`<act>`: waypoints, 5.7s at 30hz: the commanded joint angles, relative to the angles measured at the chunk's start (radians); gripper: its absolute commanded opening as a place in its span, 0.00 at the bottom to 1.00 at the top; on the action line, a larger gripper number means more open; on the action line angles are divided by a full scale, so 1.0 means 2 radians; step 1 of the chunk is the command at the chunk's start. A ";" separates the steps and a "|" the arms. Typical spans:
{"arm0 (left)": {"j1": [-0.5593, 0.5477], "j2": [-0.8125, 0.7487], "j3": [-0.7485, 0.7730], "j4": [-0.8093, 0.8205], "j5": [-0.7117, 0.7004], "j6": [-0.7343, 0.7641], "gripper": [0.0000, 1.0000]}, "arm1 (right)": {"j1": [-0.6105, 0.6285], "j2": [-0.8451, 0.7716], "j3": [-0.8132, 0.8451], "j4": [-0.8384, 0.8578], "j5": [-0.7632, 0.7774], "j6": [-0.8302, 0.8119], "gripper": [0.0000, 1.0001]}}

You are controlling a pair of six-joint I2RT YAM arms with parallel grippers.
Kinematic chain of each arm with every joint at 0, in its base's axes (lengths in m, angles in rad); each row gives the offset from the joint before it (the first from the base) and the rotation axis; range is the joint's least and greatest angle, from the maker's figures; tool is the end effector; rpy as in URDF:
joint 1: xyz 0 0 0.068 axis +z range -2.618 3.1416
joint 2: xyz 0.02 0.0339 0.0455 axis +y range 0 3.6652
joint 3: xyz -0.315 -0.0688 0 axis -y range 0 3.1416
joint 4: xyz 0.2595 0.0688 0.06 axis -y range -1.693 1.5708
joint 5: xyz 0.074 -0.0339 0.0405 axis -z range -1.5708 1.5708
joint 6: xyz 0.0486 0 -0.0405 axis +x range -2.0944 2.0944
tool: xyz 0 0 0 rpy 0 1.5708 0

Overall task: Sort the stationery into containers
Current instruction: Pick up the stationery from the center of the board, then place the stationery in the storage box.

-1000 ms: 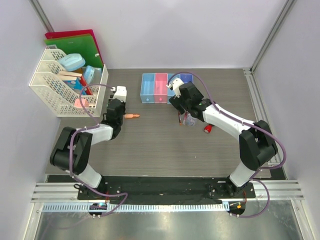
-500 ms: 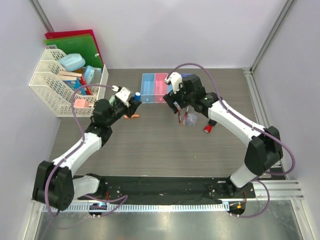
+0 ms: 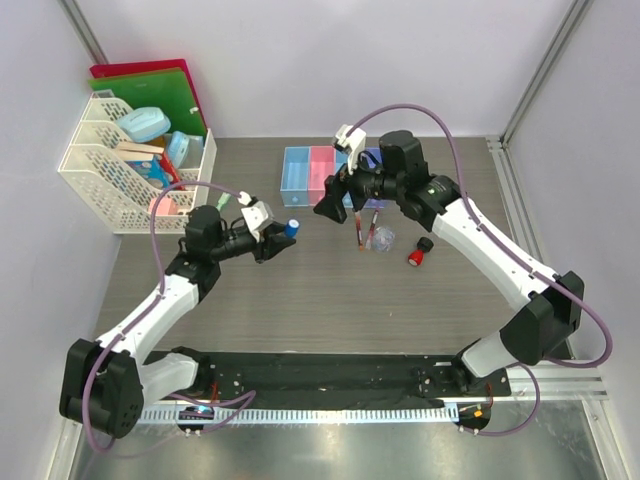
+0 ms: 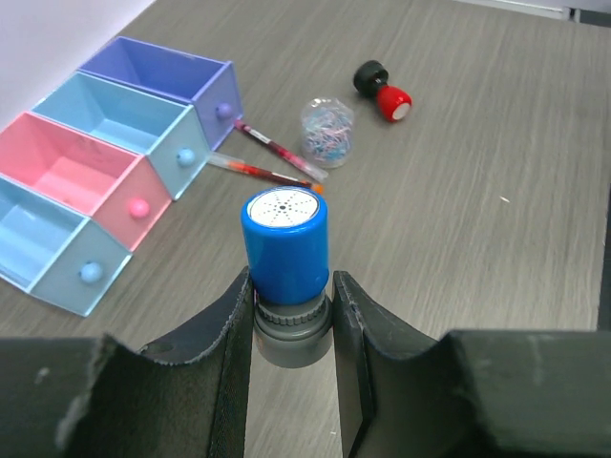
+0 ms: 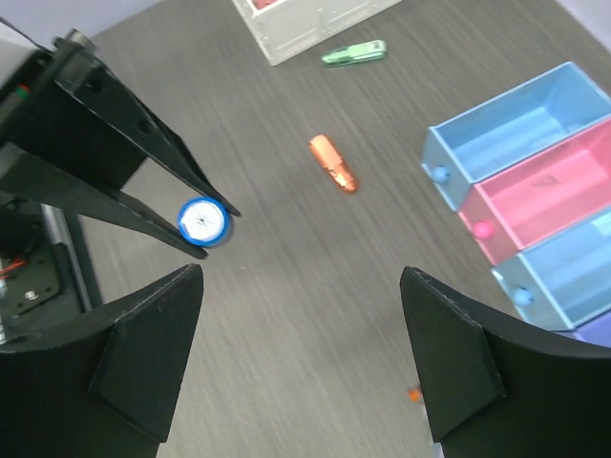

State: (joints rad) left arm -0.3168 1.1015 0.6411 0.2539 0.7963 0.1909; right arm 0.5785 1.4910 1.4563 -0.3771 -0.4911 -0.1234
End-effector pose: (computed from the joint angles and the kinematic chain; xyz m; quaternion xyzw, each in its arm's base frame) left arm 0.2195 -0.1085 0.3108 0.4163 0.6312 -0.3369 0.5611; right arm 0.2917 0.2179 0.4317 -0.4040 0.7164 0.3180 0.4716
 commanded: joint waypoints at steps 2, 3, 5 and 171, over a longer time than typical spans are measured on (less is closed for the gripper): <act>-0.002 0.005 0.019 -0.036 0.051 0.034 0.00 | -0.002 0.031 0.036 -0.008 -0.062 0.041 0.89; -0.002 0.008 0.022 -0.052 0.057 0.039 0.00 | -0.001 0.038 0.040 -0.015 -0.068 0.043 0.88; -0.005 0.011 0.032 -0.072 0.083 0.063 0.00 | 0.003 0.057 0.053 -0.019 -0.073 0.042 0.88; 0.068 0.272 0.293 -0.165 -0.218 0.013 0.78 | -0.094 0.290 0.211 -0.006 0.358 -0.002 0.74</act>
State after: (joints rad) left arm -0.1867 1.5322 1.0821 -0.1333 0.4019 0.3130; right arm 0.3820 2.0598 1.8309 -0.4053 0.2039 -0.1577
